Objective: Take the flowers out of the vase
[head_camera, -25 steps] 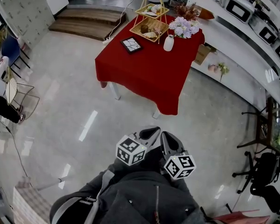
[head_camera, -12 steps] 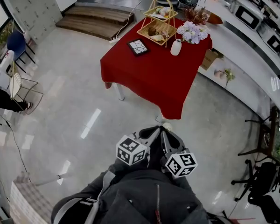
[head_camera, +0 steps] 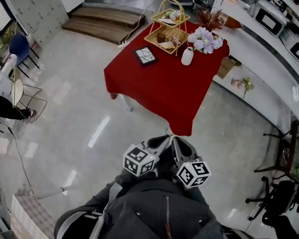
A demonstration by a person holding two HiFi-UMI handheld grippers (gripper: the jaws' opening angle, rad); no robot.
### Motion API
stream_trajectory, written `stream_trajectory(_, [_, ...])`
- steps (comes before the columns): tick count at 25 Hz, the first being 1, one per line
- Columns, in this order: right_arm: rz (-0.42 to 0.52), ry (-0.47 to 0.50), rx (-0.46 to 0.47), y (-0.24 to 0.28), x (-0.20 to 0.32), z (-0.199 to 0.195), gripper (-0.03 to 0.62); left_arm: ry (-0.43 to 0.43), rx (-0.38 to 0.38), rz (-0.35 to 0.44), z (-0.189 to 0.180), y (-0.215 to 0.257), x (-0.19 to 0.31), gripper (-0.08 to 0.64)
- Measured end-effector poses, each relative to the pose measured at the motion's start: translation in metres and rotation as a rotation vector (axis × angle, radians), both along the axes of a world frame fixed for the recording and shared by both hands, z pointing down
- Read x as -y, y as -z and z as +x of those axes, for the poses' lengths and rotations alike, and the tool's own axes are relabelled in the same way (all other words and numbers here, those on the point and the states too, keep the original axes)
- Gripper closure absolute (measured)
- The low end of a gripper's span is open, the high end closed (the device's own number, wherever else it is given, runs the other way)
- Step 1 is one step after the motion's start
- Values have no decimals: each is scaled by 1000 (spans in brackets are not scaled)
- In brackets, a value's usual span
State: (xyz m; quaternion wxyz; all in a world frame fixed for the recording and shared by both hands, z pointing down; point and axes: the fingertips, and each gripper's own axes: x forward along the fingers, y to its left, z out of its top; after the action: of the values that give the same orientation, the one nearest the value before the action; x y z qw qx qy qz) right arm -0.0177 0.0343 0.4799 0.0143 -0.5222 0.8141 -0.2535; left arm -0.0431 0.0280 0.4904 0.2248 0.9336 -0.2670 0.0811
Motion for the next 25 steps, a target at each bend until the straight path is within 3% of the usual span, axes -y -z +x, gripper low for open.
stream_trajectory(25, [-52, 3, 27, -8, 152, 89, 577, 64, -7, -69, 75, -16, 144, 552])
